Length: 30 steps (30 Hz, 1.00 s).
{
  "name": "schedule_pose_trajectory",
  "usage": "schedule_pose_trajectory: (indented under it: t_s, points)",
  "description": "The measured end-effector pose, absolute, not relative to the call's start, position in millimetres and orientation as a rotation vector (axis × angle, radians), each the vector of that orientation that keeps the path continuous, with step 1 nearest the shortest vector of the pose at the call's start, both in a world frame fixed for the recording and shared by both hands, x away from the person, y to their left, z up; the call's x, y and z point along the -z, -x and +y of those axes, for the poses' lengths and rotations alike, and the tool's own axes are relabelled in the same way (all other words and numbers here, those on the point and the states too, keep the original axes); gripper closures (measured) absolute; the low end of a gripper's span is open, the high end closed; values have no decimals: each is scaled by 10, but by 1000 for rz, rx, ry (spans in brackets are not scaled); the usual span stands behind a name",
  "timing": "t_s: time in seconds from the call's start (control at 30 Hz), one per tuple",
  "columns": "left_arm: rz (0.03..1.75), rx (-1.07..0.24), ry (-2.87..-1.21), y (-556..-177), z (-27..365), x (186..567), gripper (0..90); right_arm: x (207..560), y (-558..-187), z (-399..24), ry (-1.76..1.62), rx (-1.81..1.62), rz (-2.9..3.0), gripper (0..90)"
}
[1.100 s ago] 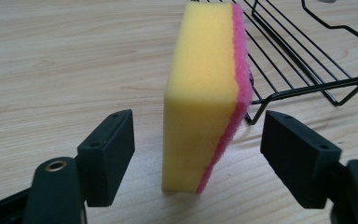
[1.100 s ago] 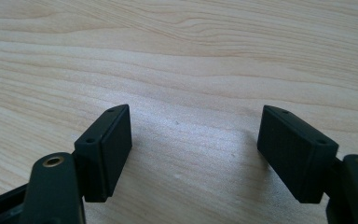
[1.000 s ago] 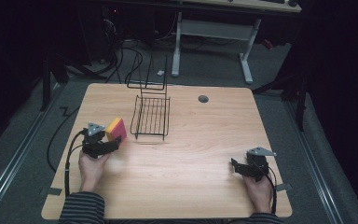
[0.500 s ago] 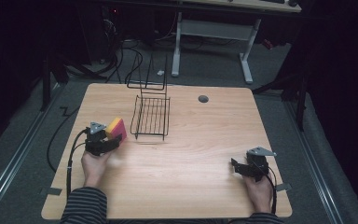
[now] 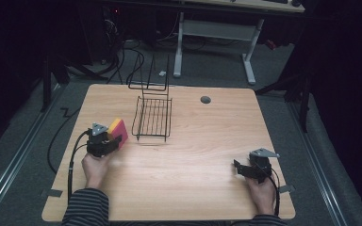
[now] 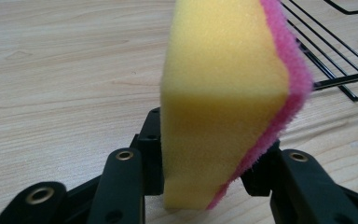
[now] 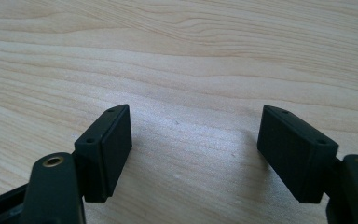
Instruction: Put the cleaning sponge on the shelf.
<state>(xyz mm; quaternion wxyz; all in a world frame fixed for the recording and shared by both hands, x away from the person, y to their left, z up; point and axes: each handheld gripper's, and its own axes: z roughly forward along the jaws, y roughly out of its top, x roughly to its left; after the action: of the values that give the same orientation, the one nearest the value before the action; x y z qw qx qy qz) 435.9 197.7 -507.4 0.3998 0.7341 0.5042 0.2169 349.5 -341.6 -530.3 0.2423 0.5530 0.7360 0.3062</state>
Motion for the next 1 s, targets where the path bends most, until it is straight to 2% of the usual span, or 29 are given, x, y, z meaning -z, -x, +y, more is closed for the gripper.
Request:
schedule_pose_trajectory:
  t_s: [1.0]
  points:
    - [1142, -526, -1820, -4069, 1990, 4775, 613, 5303, -3496, -3416, -1512, -837, 2012, 264]
